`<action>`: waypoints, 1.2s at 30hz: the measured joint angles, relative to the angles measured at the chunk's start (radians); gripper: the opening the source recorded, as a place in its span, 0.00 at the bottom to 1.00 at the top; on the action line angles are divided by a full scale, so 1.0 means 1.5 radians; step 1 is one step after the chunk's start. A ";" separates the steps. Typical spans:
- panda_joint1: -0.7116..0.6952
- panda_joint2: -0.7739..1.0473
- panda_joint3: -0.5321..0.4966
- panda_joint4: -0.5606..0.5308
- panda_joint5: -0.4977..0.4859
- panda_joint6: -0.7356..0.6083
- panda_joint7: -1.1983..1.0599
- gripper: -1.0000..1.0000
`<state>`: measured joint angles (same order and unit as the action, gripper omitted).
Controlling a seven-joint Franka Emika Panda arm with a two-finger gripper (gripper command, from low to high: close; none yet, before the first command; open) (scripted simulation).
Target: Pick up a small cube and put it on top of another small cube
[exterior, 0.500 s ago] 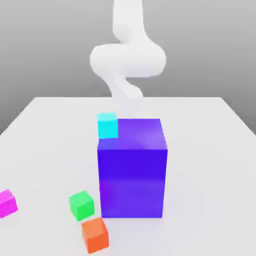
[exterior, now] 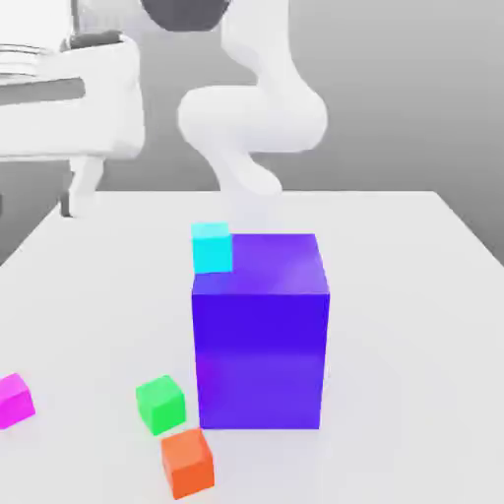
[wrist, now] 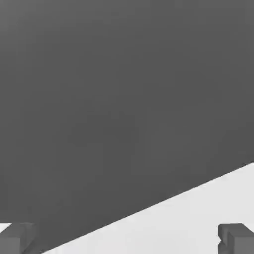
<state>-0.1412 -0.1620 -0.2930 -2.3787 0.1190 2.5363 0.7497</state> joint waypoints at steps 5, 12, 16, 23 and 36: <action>-0.061 0.124 -0.037 -0.014 0.045 0.043 -0.025 0.50; -0.132 0.295 -0.059 -0.032 0.099 0.105 -0.055 0.50; -0.187 0.392 -0.004 -0.014 0.159 0.170 -0.099 0.50; -0.207 0.426 0.020 -0.006 0.182 0.194 -0.117 0.00; -0.120 0.161 -0.058 -0.066 -0.102 0.043 -0.186 0.00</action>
<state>-0.3218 0.0796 -0.3803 -2.4775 -0.0335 2.6006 0.4704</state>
